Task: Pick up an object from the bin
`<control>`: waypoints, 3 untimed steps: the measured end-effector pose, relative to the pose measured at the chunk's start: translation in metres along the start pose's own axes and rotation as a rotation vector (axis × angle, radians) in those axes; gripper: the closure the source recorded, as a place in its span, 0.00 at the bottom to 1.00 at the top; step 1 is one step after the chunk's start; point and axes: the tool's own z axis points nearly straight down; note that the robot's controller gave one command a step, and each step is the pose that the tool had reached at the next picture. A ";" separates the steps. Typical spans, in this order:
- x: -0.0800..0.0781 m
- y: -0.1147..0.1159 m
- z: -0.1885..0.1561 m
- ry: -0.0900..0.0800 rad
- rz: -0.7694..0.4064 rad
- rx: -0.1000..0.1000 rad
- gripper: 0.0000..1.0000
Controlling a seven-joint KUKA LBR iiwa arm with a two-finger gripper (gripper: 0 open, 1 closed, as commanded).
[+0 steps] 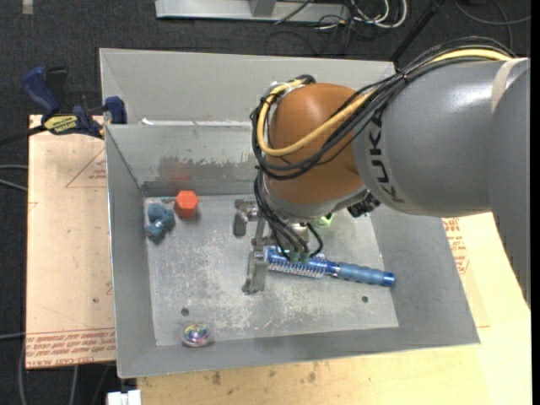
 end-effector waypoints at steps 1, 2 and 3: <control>-0.041 0.109 0.119 -0.001 -0.315 -0.002 0.00; -0.109 0.112 0.084 -0.010 -0.592 0.000 0.00; -0.121 0.111 0.085 -0.006 -0.830 0.000 0.00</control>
Offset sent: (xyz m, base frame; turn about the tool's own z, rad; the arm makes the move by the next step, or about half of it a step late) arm 0.0423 0.1069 -0.1162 -0.3123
